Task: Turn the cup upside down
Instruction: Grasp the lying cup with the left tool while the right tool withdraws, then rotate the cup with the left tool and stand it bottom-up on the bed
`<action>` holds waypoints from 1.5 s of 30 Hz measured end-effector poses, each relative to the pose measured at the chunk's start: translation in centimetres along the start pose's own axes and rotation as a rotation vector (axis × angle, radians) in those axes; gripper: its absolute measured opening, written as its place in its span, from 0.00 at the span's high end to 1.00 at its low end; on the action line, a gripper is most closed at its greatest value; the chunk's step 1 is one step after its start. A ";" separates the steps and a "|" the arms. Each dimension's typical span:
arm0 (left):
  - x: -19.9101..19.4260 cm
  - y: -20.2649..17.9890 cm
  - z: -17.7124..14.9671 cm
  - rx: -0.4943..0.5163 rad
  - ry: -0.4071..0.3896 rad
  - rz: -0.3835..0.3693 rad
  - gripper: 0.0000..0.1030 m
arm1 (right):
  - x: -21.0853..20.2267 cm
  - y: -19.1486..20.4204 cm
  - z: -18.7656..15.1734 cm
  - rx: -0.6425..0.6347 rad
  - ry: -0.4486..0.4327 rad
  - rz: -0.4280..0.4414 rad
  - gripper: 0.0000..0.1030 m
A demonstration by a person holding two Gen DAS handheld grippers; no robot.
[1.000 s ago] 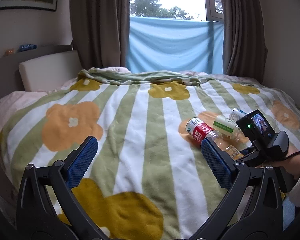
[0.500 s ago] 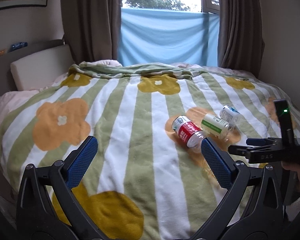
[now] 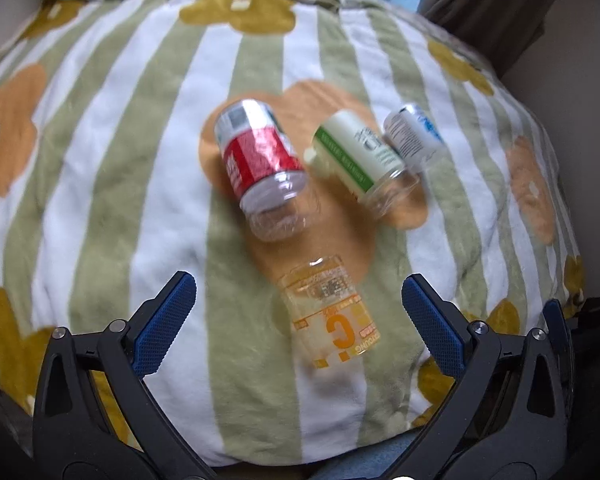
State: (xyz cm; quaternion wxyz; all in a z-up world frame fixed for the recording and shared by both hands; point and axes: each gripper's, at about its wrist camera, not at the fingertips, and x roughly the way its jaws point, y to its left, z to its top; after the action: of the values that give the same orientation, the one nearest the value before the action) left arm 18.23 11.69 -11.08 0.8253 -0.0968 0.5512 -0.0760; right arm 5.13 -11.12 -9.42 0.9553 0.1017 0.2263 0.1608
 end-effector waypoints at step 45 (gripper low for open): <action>1.7 -2.0 -4.8 0.273 -0.499 0.009 0.40 | 3.5 0.9 -4.7 -0.022 0.143 0.106 0.00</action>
State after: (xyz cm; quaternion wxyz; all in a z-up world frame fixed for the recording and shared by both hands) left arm 14.40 9.00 -13.90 0.9411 0.0018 0.3161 -0.1199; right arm 5.67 -8.51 -14.70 0.9279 0.0912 0.2864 0.2206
